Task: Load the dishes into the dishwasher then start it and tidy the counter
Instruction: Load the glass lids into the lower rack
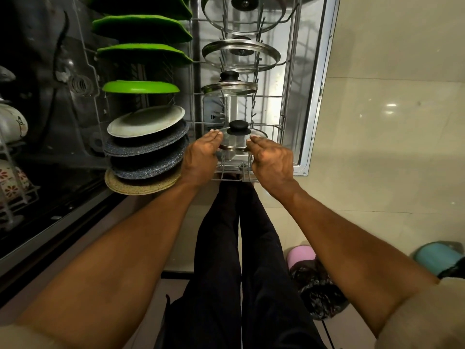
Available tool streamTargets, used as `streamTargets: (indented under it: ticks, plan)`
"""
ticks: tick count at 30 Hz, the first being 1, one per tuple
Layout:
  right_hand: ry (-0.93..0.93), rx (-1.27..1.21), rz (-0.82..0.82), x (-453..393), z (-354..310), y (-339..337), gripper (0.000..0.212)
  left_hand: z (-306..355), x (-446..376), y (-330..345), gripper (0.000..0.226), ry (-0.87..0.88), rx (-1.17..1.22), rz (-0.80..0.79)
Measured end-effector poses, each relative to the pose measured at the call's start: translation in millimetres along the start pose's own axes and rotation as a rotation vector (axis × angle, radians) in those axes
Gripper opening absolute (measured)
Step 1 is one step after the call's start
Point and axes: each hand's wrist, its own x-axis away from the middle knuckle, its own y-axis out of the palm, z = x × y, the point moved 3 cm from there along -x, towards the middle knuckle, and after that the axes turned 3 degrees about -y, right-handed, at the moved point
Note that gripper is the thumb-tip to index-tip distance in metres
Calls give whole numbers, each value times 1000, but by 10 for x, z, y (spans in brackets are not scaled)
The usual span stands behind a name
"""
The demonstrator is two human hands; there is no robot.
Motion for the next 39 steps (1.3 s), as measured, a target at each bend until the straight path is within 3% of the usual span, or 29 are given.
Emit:
streamTargets:
  ticks: [11,19,30,34,39]
  plan:
    - [34,-13,121,-165,-10,-184,35,110,-114,-161,56,34,23,119]
    - [57,5,204,-429,14,-285,30,158,-394,-286,55,-19,44,104]
    - [145,54,-101,-583,166,-73,30,92,-693,-215,59,-50,-65,2]
    - [177,70,-220,-685,178,-39,23,20,-779,-225,44,-192,-88,-106]
    - [276,103,-390,-745,261,55,24,82,-850,-208,25,-187,-112,-215]
